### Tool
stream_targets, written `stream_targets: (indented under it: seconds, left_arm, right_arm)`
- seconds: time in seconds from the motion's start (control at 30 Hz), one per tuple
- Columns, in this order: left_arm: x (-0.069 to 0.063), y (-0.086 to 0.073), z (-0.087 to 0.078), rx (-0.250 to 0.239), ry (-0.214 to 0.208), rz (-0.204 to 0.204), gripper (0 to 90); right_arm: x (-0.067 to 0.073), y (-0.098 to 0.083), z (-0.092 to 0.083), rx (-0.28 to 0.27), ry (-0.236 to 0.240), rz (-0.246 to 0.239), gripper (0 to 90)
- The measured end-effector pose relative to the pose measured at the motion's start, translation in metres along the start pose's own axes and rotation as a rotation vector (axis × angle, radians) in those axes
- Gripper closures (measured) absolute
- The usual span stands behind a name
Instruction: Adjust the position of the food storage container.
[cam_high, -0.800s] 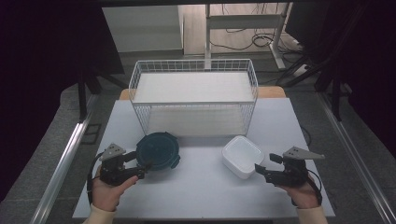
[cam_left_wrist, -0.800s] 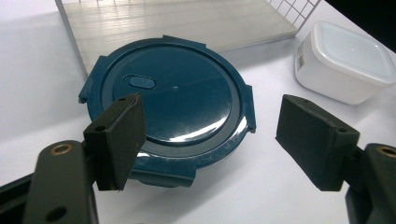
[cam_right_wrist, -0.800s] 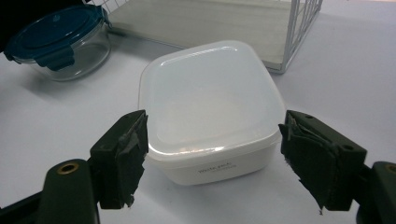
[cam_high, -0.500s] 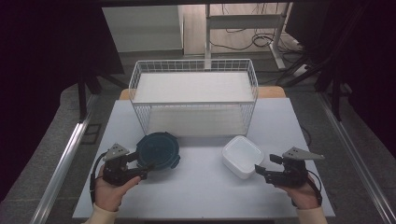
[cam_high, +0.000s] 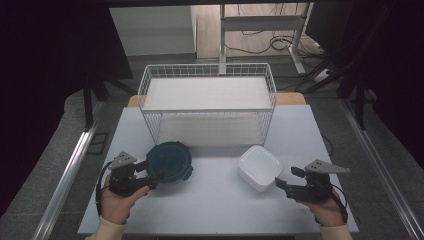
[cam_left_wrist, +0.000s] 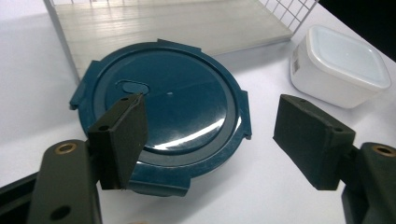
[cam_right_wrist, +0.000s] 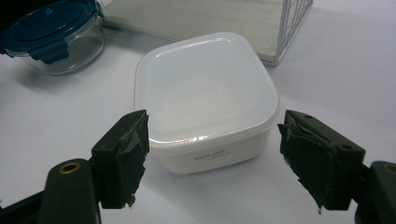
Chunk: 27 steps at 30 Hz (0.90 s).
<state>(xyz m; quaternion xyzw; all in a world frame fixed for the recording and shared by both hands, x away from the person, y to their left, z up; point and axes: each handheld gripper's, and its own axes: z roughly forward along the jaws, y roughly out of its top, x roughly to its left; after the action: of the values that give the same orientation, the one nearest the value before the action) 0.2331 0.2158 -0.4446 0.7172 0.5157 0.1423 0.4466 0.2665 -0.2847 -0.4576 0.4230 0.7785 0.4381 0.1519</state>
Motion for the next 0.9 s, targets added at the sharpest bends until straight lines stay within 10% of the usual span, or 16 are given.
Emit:
stream_targets:
  seconds: [0.47, 0.9]
  left_arm:
    - [0.041, 0.022, -0.005, 0.02, 0.051, -0.031, 37.5]
    - [0.091, 0.041, 0.033, 0.109, 0.103, -0.067, 73.1]
  right_arm:
    - [-0.002, -0.001, 0.001, 0.007, -0.013, 0.008, 23.3]
    - [-0.007, -0.002, -0.001, 0.011, -0.03, 0.022, 23.3]
